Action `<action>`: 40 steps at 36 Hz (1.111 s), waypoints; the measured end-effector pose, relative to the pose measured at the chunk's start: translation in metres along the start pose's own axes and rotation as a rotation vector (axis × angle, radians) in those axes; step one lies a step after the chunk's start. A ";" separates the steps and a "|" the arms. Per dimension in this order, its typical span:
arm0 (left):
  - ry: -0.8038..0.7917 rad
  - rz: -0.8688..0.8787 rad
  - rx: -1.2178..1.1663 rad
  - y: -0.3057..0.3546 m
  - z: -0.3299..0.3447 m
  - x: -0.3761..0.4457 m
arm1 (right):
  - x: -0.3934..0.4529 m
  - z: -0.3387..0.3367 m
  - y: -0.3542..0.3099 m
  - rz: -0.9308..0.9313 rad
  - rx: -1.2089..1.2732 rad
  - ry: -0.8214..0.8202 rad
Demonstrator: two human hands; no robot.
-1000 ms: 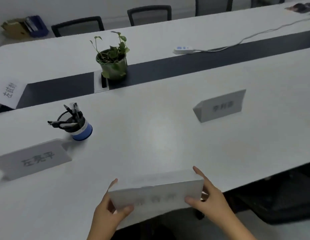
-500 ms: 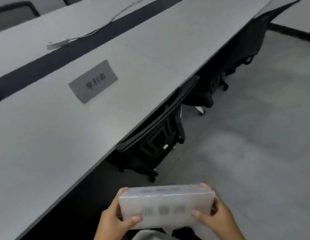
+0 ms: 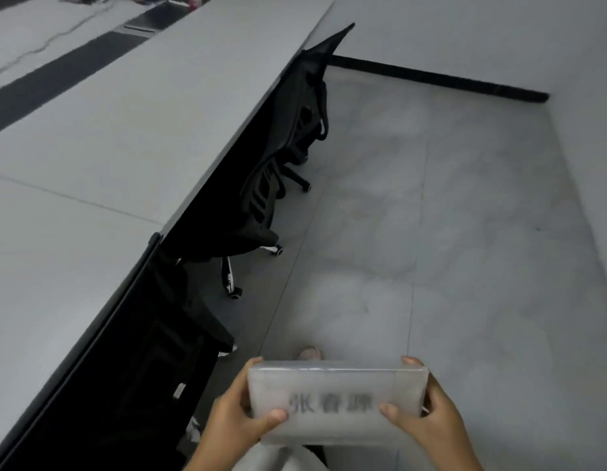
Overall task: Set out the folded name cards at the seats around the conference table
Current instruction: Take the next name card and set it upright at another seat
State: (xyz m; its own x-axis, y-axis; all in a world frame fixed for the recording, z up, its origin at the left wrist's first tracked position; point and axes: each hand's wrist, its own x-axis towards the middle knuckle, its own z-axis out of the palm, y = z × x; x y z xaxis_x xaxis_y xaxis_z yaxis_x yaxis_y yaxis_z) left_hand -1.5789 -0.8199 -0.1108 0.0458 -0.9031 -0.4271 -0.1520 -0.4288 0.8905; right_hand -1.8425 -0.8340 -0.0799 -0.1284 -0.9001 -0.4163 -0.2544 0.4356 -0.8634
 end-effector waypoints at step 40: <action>0.314 0.145 -0.028 0.426 0.042 0.646 | 0.754 -0.077 -0.420 -0.359 -0.011 -0.311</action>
State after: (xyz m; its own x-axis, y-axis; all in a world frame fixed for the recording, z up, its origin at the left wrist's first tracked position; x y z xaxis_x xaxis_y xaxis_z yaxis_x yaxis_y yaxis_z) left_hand -1.6554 -1.5853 -0.0141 0.3283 -0.9160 -0.2305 -0.1521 -0.2921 0.9442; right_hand -1.9056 -1.6951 -0.0088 0.2620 -0.9518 -0.1594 -0.2410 0.0955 -0.9658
